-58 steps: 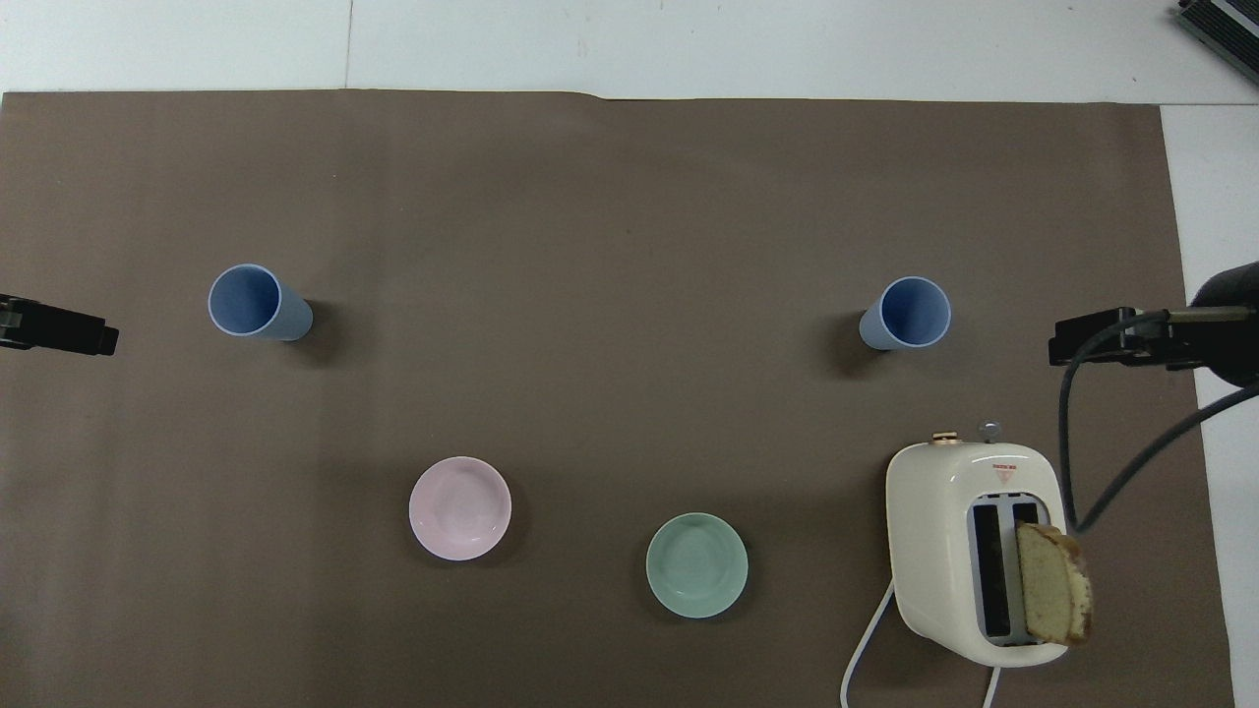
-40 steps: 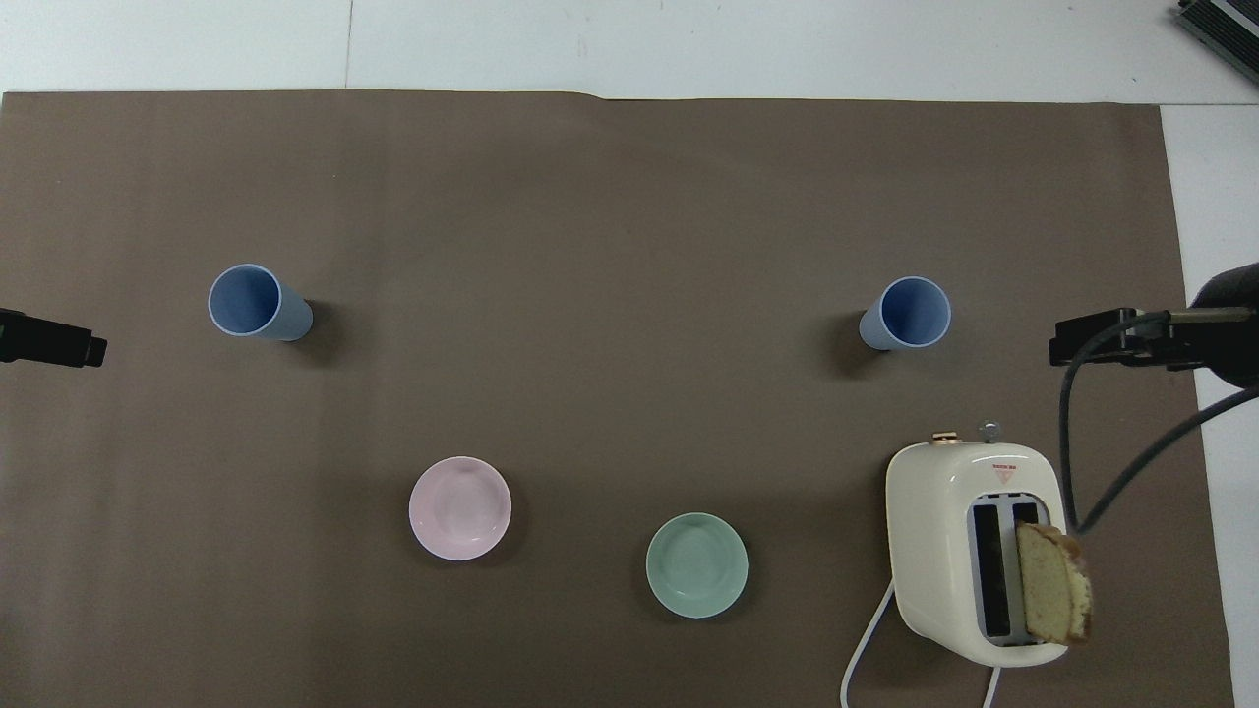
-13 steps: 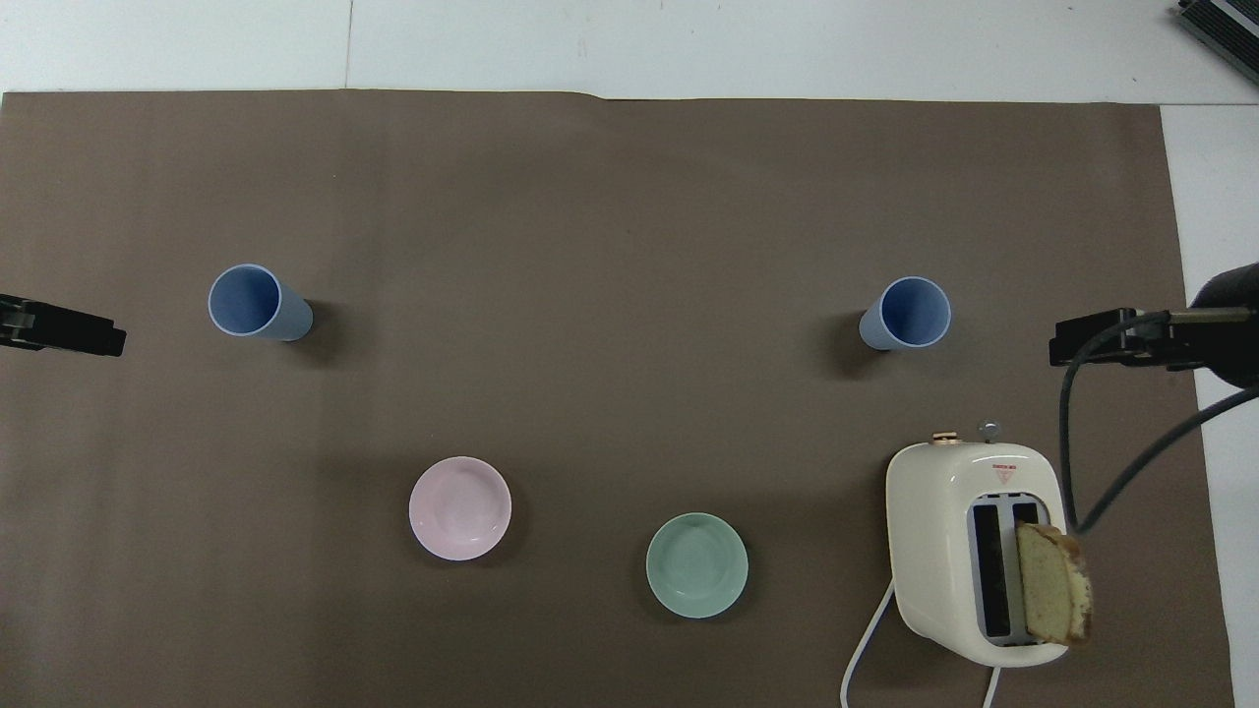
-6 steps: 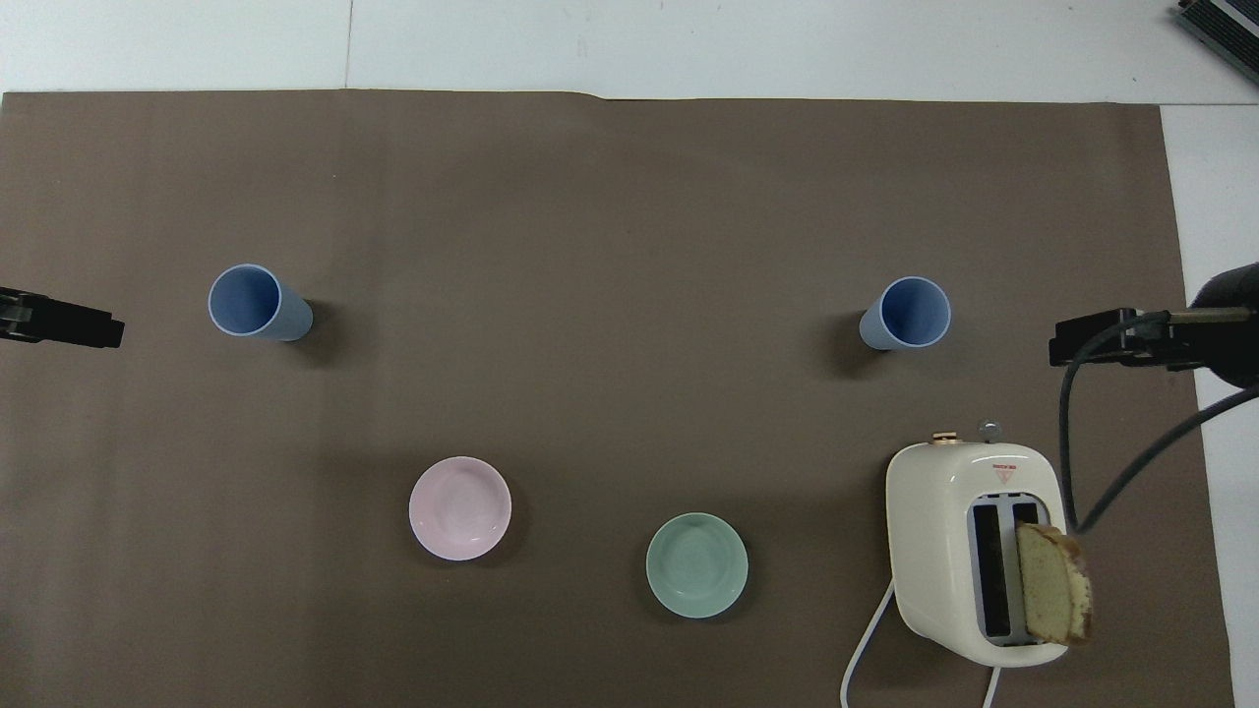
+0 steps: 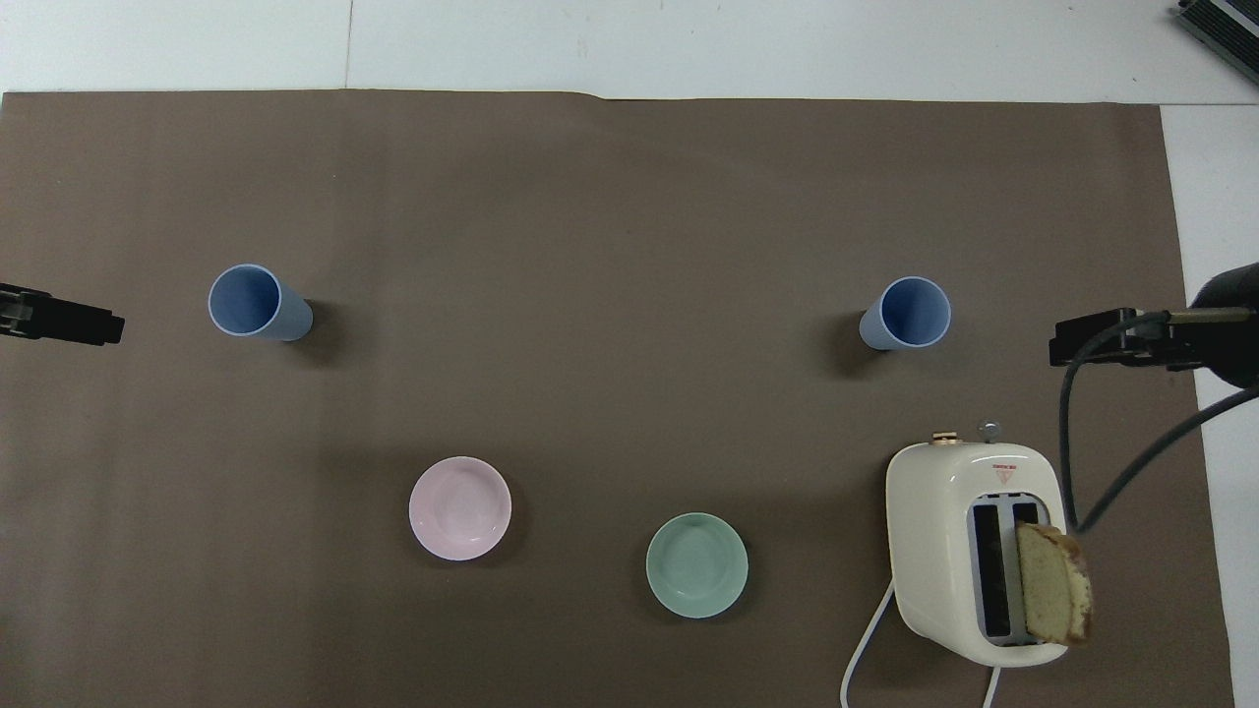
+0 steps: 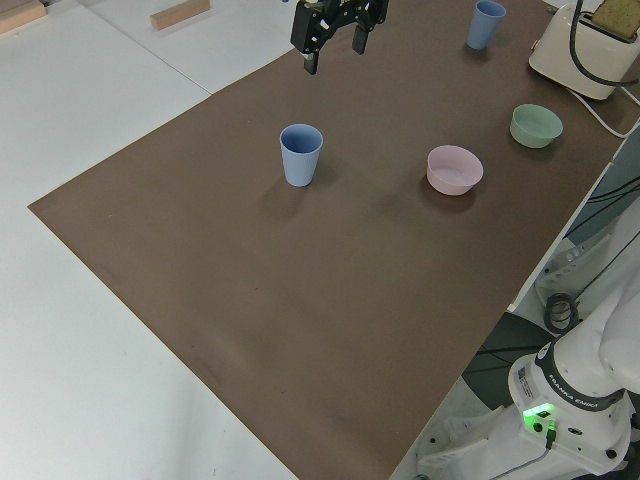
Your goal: Stack blue cups with both arms
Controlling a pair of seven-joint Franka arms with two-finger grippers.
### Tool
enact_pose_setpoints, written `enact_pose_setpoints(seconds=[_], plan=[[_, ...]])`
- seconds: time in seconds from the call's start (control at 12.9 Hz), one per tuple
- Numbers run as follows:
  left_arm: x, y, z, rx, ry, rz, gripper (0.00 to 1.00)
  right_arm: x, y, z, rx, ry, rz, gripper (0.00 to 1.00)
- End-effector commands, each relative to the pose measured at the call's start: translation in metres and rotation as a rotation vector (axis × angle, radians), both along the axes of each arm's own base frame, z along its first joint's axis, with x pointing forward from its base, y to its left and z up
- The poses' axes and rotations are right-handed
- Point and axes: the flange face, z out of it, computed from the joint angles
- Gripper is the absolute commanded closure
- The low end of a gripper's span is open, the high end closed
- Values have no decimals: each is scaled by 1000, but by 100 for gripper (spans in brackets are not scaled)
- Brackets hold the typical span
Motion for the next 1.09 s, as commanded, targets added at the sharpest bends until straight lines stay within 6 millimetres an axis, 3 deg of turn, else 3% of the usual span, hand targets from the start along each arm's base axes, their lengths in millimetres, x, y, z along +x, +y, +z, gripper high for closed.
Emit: enact_pose_setpoints(seconds=[0.0,1.01], plan=[[-3,3,-6,-13,-8,1,0,-6,1,0,19,-7,-3,0],[-3,4,-25,-16,8,46,0,-6,1,0,19,-7,-4,0]])
